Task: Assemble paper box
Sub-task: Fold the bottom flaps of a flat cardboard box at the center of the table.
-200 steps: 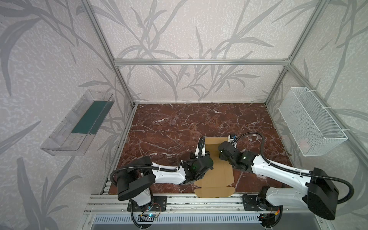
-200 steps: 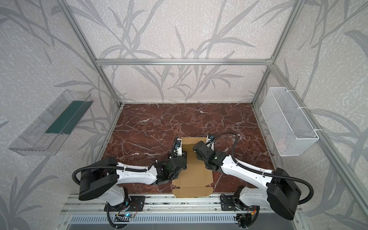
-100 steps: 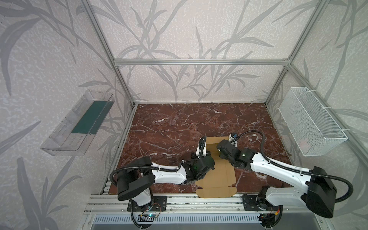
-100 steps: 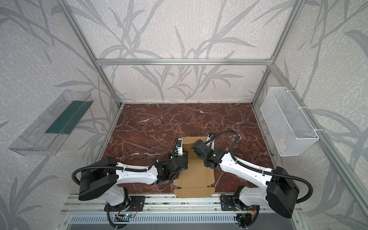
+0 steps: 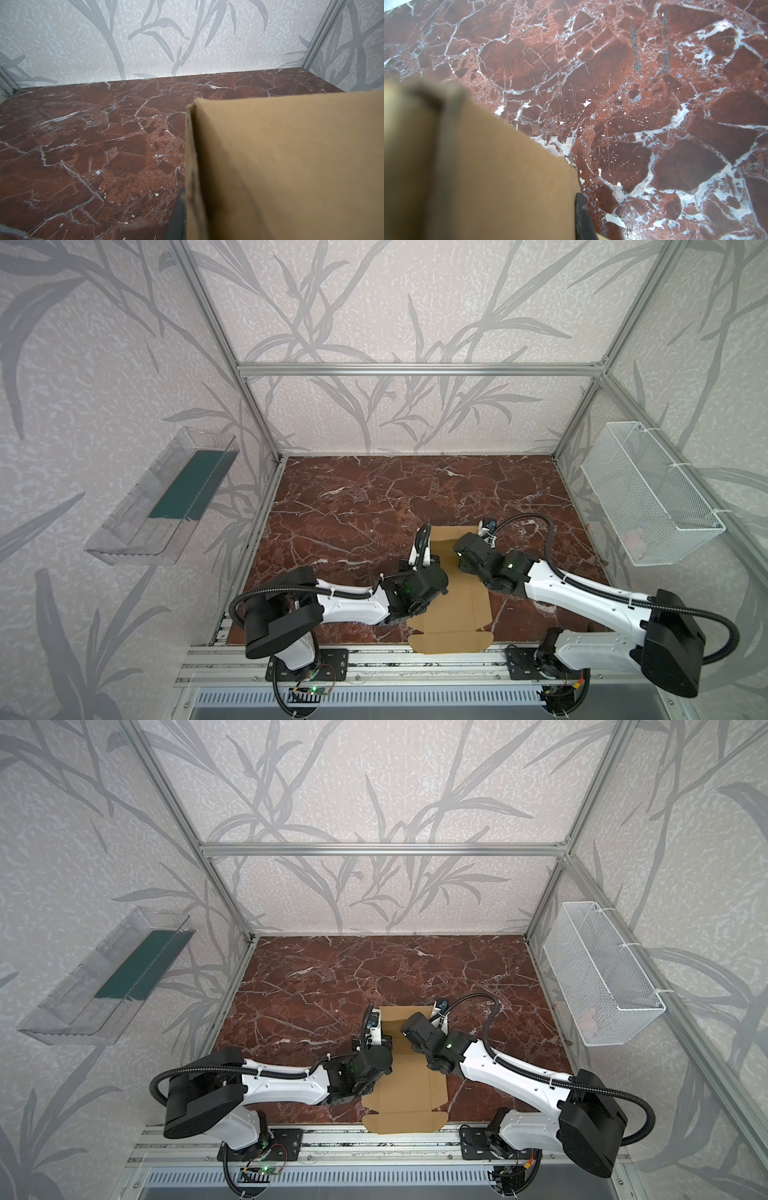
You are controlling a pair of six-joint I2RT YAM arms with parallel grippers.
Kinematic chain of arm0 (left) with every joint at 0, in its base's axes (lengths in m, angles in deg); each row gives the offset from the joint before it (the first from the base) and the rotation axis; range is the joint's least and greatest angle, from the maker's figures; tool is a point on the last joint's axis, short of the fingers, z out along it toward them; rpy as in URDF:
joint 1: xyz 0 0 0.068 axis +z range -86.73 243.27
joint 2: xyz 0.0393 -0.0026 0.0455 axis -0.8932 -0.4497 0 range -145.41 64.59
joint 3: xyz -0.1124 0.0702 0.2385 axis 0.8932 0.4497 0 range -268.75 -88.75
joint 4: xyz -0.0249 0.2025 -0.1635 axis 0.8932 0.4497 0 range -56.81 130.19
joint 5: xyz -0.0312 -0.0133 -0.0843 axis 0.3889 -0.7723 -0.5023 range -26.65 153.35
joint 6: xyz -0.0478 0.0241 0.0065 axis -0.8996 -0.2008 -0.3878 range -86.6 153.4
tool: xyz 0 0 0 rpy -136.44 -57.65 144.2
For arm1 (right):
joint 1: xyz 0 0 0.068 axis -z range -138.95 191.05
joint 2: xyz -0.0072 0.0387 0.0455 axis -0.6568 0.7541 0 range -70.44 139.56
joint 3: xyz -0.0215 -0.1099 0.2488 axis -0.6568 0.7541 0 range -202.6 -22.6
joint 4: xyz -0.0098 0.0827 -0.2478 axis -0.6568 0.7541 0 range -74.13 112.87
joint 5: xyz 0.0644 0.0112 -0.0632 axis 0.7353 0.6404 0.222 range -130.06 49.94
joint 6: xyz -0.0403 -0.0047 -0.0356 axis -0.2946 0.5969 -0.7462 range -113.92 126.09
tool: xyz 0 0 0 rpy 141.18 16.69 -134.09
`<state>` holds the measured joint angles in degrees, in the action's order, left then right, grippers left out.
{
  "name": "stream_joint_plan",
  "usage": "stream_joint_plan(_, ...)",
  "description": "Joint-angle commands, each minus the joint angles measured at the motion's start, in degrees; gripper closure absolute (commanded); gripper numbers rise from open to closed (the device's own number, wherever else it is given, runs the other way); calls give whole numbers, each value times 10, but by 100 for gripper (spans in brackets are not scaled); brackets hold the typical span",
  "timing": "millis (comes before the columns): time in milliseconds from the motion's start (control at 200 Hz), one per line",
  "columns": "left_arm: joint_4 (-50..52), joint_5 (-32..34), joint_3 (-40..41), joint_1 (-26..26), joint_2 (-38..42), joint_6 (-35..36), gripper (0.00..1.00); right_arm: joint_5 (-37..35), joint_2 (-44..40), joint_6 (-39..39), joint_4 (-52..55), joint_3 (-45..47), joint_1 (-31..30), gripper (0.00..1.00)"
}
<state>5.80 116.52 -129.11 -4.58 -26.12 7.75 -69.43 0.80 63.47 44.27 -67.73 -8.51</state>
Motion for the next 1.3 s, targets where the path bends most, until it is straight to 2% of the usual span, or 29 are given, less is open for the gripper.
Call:
stream_joint_plan(0,3,40,-11,1,19,-25,88,-46,-11,14,27,19,10,100)
stream_joint_plan(130,2,39,-10,2,22,-25,76,-46,-12,14,27,19,10,100)
stream_joint_plan(285,4,37,-8,3,25,-28,69,-46,-14,13,27,21,10,100)
stream_joint_plan(490,5,26,-2,3,48,-24,51,-52,-14,14,27,22,10,100)
stream_joint_plan(720,21,14,3,2,43,-44,49,-46,-9,18,27,15,10,100)
stream_joint_plan(845,-63,-12,57,3,49,-30,41,-42,-19,3,23,18,10,100)
stream_joint_plan(975,-175,-90,118,11,64,26,33,-34,-34,-6,16,29,14,100)
stream_joint_plan(1295,-263,-190,175,48,74,74,27,-9,-43,-17,-3,42,18,100)
